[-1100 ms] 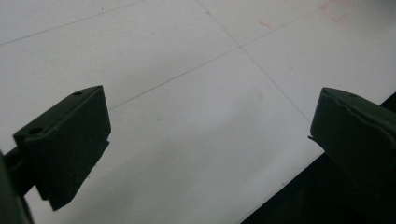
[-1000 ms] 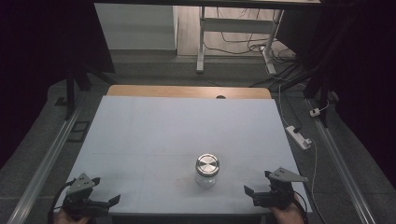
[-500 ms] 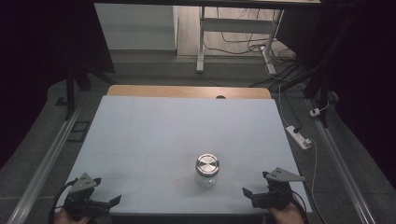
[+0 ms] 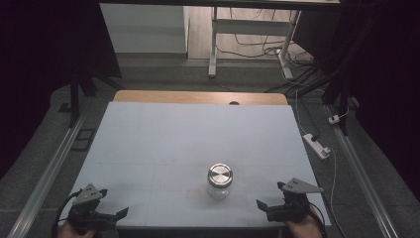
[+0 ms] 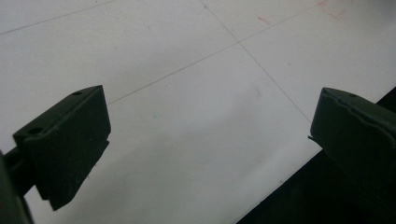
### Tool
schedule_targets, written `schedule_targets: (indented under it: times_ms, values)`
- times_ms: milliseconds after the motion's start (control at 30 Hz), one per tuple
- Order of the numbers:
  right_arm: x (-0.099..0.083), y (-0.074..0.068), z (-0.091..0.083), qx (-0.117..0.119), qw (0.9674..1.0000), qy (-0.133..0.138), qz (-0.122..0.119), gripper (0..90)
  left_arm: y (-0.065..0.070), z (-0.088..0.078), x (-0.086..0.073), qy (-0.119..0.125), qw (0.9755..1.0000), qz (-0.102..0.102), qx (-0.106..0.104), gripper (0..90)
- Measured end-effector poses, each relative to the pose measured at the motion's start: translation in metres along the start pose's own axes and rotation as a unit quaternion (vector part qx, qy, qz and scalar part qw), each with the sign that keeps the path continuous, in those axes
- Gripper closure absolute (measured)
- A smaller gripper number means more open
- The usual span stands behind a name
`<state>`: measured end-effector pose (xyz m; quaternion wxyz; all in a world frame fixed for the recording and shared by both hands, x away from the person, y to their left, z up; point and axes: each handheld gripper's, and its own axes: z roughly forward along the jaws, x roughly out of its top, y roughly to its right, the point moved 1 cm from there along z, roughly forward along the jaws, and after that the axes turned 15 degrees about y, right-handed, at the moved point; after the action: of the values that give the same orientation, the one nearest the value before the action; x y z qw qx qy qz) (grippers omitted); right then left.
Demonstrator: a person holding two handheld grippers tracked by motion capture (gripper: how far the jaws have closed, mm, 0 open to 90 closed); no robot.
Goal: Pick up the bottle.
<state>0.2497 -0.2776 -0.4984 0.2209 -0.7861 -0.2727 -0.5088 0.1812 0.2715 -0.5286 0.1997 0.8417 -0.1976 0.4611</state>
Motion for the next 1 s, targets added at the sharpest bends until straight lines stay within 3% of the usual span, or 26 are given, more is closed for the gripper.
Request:
schedule_targets:
  times_ms: [667,1000]
  values:
    - [0.012,-0.016,0.013,0.045,0.9982,0.018,-0.036,0.0,0.000,0.002,0.000,-0.008,1.0000,0.000,-0.004,0.0]
    - [0.014,-0.022,0.029,0.070,0.9970,0.009,-0.031,0.0,-0.001,0.002,0.000,-0.009,0.9999,-0.002,-0.008,0.0]
